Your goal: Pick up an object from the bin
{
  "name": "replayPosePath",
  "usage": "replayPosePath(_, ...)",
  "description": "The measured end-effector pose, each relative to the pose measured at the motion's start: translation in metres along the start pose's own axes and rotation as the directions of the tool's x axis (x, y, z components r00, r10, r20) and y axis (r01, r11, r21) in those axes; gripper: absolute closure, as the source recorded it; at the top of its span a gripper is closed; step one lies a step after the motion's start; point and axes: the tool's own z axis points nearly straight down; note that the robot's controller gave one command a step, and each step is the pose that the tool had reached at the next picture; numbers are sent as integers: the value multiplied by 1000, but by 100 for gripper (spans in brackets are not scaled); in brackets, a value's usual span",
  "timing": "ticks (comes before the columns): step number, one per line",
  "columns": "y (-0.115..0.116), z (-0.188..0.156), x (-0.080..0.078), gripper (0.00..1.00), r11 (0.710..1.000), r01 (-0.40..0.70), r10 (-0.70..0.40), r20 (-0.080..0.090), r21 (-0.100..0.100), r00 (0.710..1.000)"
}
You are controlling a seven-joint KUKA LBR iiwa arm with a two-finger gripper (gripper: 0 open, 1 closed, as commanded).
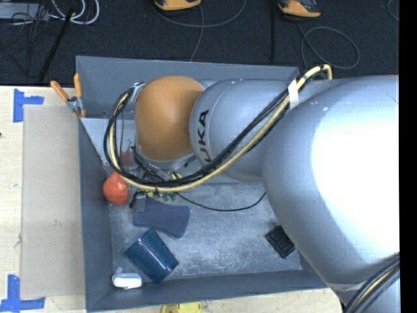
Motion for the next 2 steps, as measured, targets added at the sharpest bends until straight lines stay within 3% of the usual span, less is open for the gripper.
replayPosePath(1,-22,-5,24,100,994,105,-105,-13,-1,994)
replayPosePath(2,-16,-47,37,0,984,-179,179,-14,4,984)
